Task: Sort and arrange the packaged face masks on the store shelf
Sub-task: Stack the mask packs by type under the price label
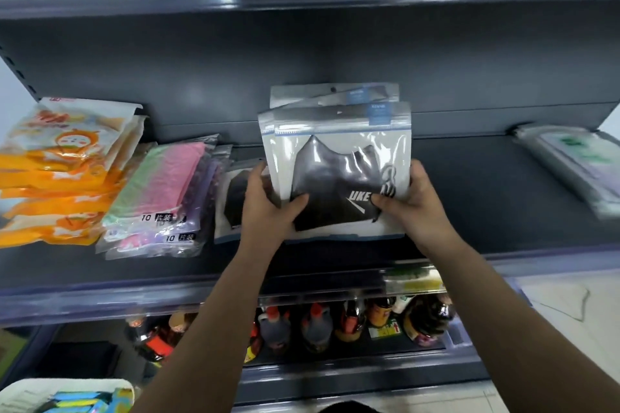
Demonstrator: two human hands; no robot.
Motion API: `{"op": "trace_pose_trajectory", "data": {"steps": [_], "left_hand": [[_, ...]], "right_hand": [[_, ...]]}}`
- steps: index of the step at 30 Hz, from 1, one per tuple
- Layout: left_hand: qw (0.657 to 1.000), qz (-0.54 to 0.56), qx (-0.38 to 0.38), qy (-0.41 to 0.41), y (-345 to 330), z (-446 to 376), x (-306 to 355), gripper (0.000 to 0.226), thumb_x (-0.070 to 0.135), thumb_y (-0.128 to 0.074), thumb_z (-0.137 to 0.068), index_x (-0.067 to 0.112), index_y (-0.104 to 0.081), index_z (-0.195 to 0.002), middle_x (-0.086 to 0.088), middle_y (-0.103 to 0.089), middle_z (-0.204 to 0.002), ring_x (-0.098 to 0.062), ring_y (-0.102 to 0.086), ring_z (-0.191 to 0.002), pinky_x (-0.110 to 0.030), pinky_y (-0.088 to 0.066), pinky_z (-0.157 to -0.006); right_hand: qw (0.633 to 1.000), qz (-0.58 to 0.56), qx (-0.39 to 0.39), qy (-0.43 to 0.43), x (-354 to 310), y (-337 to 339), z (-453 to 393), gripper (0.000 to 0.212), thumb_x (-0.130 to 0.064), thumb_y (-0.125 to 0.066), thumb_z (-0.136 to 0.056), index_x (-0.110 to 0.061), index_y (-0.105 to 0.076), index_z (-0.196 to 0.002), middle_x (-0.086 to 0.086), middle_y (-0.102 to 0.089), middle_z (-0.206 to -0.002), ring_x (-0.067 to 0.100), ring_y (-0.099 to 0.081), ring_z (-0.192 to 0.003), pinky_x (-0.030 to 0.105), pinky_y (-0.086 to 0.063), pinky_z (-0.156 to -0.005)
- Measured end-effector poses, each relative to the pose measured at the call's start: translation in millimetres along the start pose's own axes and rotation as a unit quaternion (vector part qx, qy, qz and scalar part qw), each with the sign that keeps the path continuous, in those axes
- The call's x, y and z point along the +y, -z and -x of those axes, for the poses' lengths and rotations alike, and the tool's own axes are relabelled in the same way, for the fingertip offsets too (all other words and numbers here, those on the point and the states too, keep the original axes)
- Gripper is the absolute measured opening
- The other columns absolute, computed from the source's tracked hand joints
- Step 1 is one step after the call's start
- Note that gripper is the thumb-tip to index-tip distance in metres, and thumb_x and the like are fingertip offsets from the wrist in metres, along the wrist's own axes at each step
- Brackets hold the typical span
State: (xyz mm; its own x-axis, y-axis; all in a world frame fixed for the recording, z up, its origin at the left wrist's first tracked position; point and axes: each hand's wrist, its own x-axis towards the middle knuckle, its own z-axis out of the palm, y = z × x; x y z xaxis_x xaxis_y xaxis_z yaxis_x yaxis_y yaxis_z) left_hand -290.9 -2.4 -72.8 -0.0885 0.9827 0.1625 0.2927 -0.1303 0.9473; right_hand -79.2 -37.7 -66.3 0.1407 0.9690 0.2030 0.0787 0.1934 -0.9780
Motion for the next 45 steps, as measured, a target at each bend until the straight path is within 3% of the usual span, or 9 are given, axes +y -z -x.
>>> {"op": "trace_pose_trajectory", "data": {"steps": [6, 14, 20, 23, 27, 31, 37, 40, 45], "left_hand": [[0.999, 0.026, -0.010, -0.025, -18, 9, 11, 0.059, 0.009, -0.077, -0.074, 0.017, -0.050, -0.125, 0.002, -0.060, -0.113, -0.006, -0.057, -0.098, -0.002, -0.042, -0.071], [0.997, 0.042, -0.017, -0.061, -18, 17, 21, 0.053, 0.006, -0.072, -0.079, 0.025, -0.042, -0.118, 0.020, -0.055, -0.100, 0.010, -0.053, -0.091, 0.001, -0.042, -0.072], [0.999, -0.031, 0.022, 0.006, 14, 4, 1, 0.032, 0.019, -0.070, -0.083, 0.013, -0.057, -0.112, 0.007, -0.061, -0.092, -0.018, -0.060, -0.093, -0.025, -0.048, -0.078], [0.990, -0.120, -0.014, 0.066, 23, 1, -12, 0.050, 0.040, -0.065, -0.083, 0.003, -0.057, -0.115, -0.009, -0.064, -0.108, -0.030, -0.058, -0.107, -0.041, -0.045, -0.094], [0.967, -0.233, -0.037, 0.097, 20, 4, -20, 0.061, 0.047, -0.059, -0.085, 0.002, -0.046, -0.124, -0.014, -0.052, -0.129, -0.030, -0.043, -0.125, -0.042, -0.033, -0.105], [0.984, -0.121, -0.053, 0.121, 23, -1, -22, 0.065, 0.047, -0.066, -0.078, 0.016, -0.043, -0.130, -0.001, -0.059, -0.124, -0.025, -0.052, -0.120, -0.039, -0.040, -0.102], [0.985, -0.116, -0.017, 0.123, 33, -10, -20, 0.074, 0.038, -0.072, -0.073, 0.012, -0.043, -0.136, -0.007, -0.057, -0.130, -0.026, -0.052, -0.120, -0.040, -0.041, -0.101], [0.986, -0.096, -0.007, 0.135, 32, -14, -25, 0.067, 0.025, -0.071, -0.080, 0.011, -0.041, -0.138, -0.007, -0.057, -0.128, -0.026, -0.053, -0.118, -0.028, -0.040, -0.092], [0.989, 0.006, 0.025, 0.147, 30, -19, -27, 0.069, 0.007, -0.078, -0.071, 0.008, -0.045, -0.132, -0.002, -0.060, -0.115, -0.019, -0.058, -0.105, -0.026, -0.044, -0.083]], "right_hand": [[1.000, 0.015, 0.016, 0.008, -9, 25, 7, 0.056, 0.015, -0.065, -0.076, -0.030, -0.047, -0.105, -0.001, -0.063, -0.091, 0.011, -0.062, -0.083, 0.038, -0.052, -0.081], [0.999, -0.005, 0.033, -0.009, -9, 26, 13, 0.054, 0.013, -0.067, -0.075, -0.027, -0.047, -0.105, 0.000, -0.066, -0.099, 0.012, -0.067, -0.091, 0.026, -0.056, -0.081], [0.998, 0.029, -0.018, -0.058, -4, -12, -11, 0.035, 0.008, -0.067, -0.079, -0.016, -0.048, -0.096, 0.000, -0.059, -0.085, 0.015, -0.059, -0.080, 0.030, -0.049, -0.075], [0.995, 0.038, -0.018, -0.091, 2, -30, -25, 0.027, 0.005, -0.067, -0.080, -0.011, -0.047, -0.089, 0.004, -0.058, -0.086, 0.020, -0.060, -0.084, 0.037, -0.050, -0.082], [0.988, 0.074, -0.028, -0.135, 11, -39, -37, 0.020, -0.002, -0.072, -0.078, -0.006, -0.058, -0.092, 0.016, -0.065, -0.104, 0.027, -0.064, -0.096, 0.045, -0.050, -0.094], [0.981, 0.079, -0.041, -0.174, 16, -38, -44, 0.052, -0.018, -0.079, -0.066, -0.005, -0.058, -0.112, 0.014, -0.065, -0.111, 0.028, -0.063, -0.103, 0.048, -0.048, -0.096], [0.975, 0.038, -0.061, -0.212, 6, -46, -53, 0.042, 0.002, -0.069, -0.079, -0.001, -0.056, -0.119, 0.015, -0.066, -0.112, 0.026, -0.065, -0.100, 0.036, -0.051, -0.086], [0.973, 0.039, -0.049, -0.222, 6, -53, -54, 0.041, 0.004, -0.069, -0.078, 0.001, -0.055, -0.117, 0.014, -0.065, -0.109, 0.026, -0.064, -0.096, 0.033, -0.052, -0.077], [0.979, 0.087, 0.012, -0.185, 13, -54, -46, 0.049, -0.002, -0.077, -0.069, -0.008, -0.051, -0.110, 0.009, -0.062, -0.106, 0.025, -0.062, -0.097, 0.038, -0.052, -0.084]]}}
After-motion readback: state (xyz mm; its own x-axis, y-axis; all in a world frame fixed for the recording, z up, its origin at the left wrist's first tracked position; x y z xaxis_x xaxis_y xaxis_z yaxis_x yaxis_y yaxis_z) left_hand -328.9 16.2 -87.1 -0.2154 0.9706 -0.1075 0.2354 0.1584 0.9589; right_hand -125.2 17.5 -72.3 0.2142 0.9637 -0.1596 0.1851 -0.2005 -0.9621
